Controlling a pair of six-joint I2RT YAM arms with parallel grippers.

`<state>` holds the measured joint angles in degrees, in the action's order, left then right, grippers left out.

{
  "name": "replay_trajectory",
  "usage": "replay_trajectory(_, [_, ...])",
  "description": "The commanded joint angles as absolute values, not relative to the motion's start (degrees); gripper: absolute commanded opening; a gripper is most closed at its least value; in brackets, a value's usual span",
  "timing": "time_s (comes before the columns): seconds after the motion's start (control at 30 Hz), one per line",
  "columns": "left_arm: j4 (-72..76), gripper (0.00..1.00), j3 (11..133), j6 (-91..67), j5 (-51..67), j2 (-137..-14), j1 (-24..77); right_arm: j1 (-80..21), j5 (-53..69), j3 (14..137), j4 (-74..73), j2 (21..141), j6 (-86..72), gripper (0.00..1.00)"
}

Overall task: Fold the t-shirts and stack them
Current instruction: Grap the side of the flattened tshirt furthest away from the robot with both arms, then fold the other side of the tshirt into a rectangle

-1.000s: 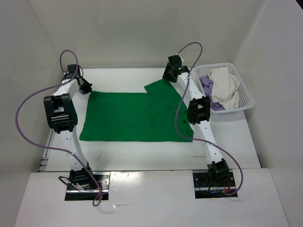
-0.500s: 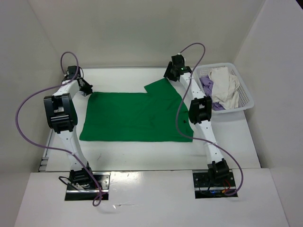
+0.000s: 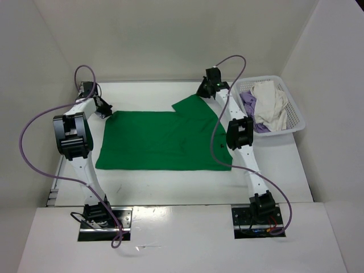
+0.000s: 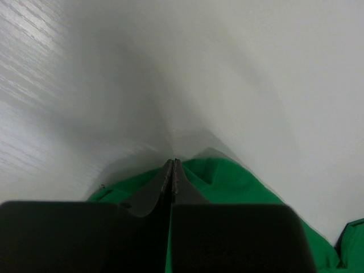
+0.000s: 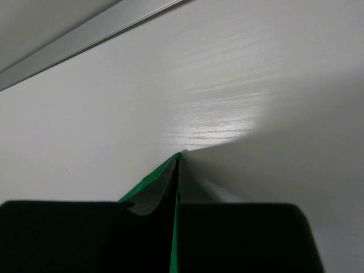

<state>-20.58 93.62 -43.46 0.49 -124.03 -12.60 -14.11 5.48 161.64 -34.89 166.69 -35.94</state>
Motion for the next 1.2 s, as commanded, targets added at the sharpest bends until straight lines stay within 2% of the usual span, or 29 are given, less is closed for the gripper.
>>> replay_trajectory(0.0, [-19.25, 0.0, 92.55, -42.45, 1.75, -122.44, -12.83, -13.18, 5.63, 165.32, -38.31, 165.59, -36.12, 0.0])
replay_trajectory(0.23, [-15.66, 0.0, 85.8, -42.45, 2.9, -116.38, -12.83, -13.18, 8.35, 162.52, -47.45, 152.52, -33.31, 0.0])
replay_trajectory(0.33, [-15.64, 0.0, 83.33, -42.45, 3.68, -115.05, -13.62, -13.18, 8.35, 154.45, -49.31, 144.28, -31.9, 0.0])
replay_trajectory(0.4, [-14.95, 0.0, 82.36, -42.45, 4.3, -113.12, -14.93, -13.18, 8.35, 142.34, -46.95, 138.28, -31.9, 0.0])
replay_trajectory(0.43, [-14.94, 0.0, 81.74, -42.45, 4.92, -112.51, -14.94, -13.18, 8.35, 131.33, -44.67, 131.03, -32.51, 0.0])
replay_trajectory(0.53, [-14.94, 0.0, 81.04, -42.45, 6.06, -110.13, -15.56, -13.18, 8.35, 114.85, -38.5, 119.75, -33.84, 0.0])
replay_trajectory(0.7, [-13.8, 0.0, 77.87, -42.45, 8.43, -106.18, -16.61, -13.18, 7.73, 95.41, -36.47, 106.63, -33.31, 0.0])
replay_trajectory(0.87, [-14.33, 0.0, 74.72, -42.45, 9.14, -101.35, -16.61, -13.18, 7.73, 80.11, -35.86, 93.99, -33.31, 0.0])
replay_trajectory(1.17, [-15.38, 0.0, 62.15, -42.45, 9.14, -88.86, -18.98, -13.18, 6.06, 63.92, -38.58, 79.99, -33.83, 0.0])
